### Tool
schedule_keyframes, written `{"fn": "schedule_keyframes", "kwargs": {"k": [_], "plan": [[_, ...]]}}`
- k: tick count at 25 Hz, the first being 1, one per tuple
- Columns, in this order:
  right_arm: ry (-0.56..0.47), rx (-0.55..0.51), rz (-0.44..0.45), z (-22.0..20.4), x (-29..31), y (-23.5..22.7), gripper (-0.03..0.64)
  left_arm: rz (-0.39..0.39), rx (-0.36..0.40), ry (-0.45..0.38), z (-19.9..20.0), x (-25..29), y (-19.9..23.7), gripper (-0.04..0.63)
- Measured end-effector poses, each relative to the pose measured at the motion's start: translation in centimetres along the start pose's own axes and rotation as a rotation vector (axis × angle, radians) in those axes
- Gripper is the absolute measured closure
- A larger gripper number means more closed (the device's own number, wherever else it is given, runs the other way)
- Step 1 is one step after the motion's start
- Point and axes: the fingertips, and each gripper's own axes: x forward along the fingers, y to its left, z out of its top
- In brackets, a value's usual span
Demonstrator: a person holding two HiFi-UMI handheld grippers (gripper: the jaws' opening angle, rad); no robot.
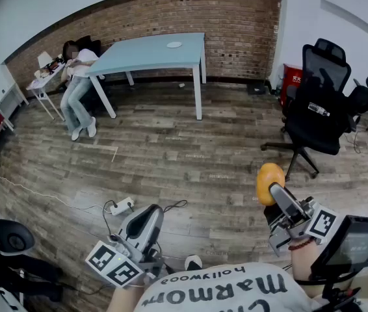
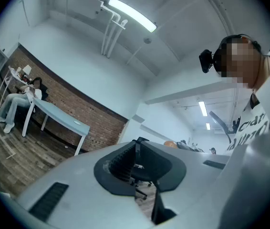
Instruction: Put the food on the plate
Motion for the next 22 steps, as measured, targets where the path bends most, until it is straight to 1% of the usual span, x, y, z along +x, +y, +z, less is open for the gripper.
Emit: {"fn": "schedule_keyframes", "kwargs": {"k": [4, 8, 15, 18, 22], "plan": [[-0.012, 0.004, 0.001, 0.3, 0.5, -0.3, 0.293, -0.001, 0.0, -0.001, 0.1, 0.3, 0.5, 0.563], [-0.043, 0.03, -0.002, 0.8, 0.9, -0.7, 0.293, -0.006, -0.003, -0.001, 0.4, 0.5, 0.9, 0.563], [-0.025, 0.023, 0.005, 0.4, 2.7, -1.1, 0.293, -0.002, 0.013, -0.014, 1.1, 0.7, 2.4, 0.563], [-0.014, 0.007, -0.005, -0.1, 4.2, -1.6, 0.293, -0.021, 0.029, -0.033, 2.1, 0.7, 3.6, 0.563], [-0.006, -0.006, -0.015, -0.8, 6.6, -2.3, 0.293, -0.05, 0.045, -0.016, 3.2, 0.9, 5.7, 0.563]]}}
